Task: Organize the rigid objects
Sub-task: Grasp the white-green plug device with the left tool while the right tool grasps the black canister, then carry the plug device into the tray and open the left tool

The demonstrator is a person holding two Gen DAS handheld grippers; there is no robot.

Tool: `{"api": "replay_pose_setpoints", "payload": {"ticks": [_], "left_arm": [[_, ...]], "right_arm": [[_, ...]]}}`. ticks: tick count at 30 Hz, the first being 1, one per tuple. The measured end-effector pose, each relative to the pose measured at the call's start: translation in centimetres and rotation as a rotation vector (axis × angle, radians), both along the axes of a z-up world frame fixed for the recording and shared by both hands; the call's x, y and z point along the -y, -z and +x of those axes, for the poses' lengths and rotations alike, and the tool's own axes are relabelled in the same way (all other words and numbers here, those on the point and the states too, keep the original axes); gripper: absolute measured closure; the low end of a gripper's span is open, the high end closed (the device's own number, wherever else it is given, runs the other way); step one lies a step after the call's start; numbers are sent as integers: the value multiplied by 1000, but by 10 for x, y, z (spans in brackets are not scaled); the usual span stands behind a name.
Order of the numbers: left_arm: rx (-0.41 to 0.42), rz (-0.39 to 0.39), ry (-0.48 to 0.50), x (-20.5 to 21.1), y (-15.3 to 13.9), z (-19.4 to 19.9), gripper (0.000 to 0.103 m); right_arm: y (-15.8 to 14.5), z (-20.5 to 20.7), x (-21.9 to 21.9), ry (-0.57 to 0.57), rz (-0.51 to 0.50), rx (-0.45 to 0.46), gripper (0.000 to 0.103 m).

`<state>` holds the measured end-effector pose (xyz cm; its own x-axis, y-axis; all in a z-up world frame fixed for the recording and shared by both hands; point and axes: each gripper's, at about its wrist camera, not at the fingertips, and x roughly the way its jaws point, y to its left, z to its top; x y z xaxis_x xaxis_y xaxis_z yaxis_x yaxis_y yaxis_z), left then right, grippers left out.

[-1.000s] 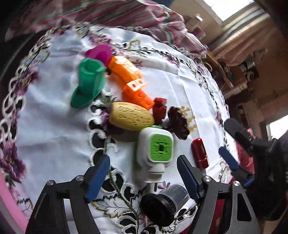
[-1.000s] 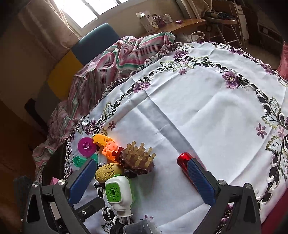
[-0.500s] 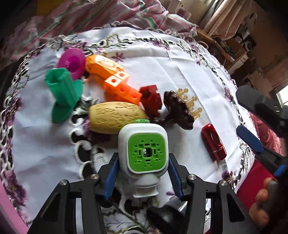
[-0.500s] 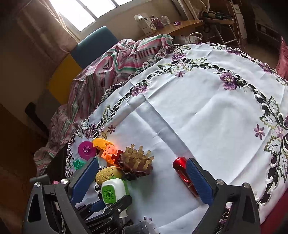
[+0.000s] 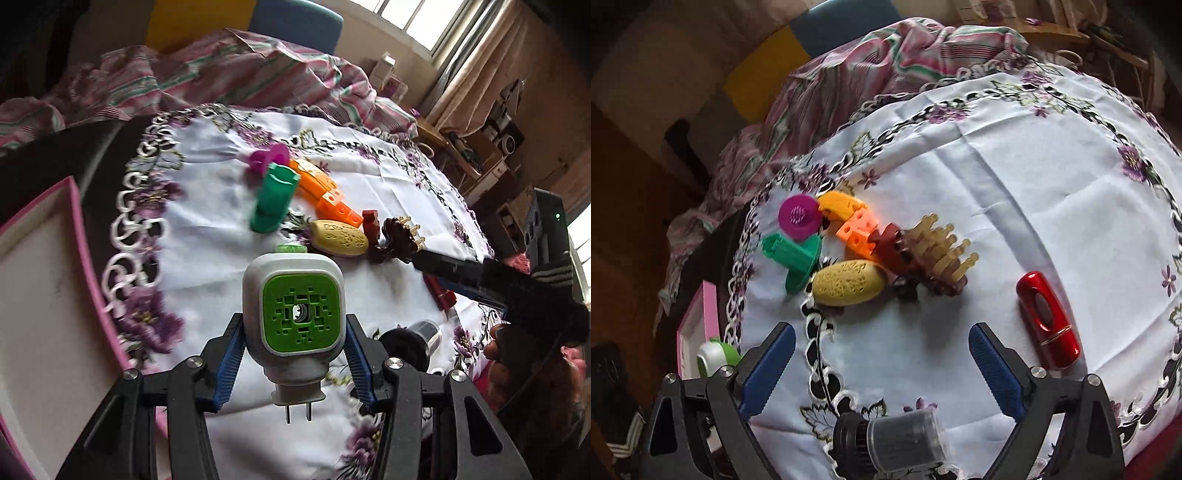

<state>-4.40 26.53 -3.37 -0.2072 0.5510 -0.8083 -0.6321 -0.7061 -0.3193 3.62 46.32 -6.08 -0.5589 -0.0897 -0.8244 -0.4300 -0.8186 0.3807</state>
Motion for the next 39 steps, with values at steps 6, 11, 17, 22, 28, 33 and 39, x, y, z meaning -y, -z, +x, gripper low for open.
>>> {"api": "replay_pose_setpoints", "payload": {"ticks": [6, 11, 17, 22, 28, 33, 39], "left_arm": [[5, 56, -41, 47, -8, 1, 50], [18, 78, -109, 91, -7, -8, 50], [38, 57, -289, 162, 12, -51, 50], [16, 8, -427, 209, 23, -91, 50], [-16, -17, -484, 225, 27, -125, 50], [-21, -60, -512, 219, 35, -152, 50], [-16, -113, -544, 216, 48, -170, 50]], "right_arm": [[-4, 8, 35, -148, 149, 118, 3], [16, 8, 44, -160, 184, 252, 3], [28, 4, 51, -142, 224, 272, 37], [26, 0, 51, -132, 203, 175, 37], [27, -7, 55, -132, 200, 159, 37], [29, -8, 56, -131, 206, 158, 37], [29, -8, 55, -133, 219, 159, 37]]}}
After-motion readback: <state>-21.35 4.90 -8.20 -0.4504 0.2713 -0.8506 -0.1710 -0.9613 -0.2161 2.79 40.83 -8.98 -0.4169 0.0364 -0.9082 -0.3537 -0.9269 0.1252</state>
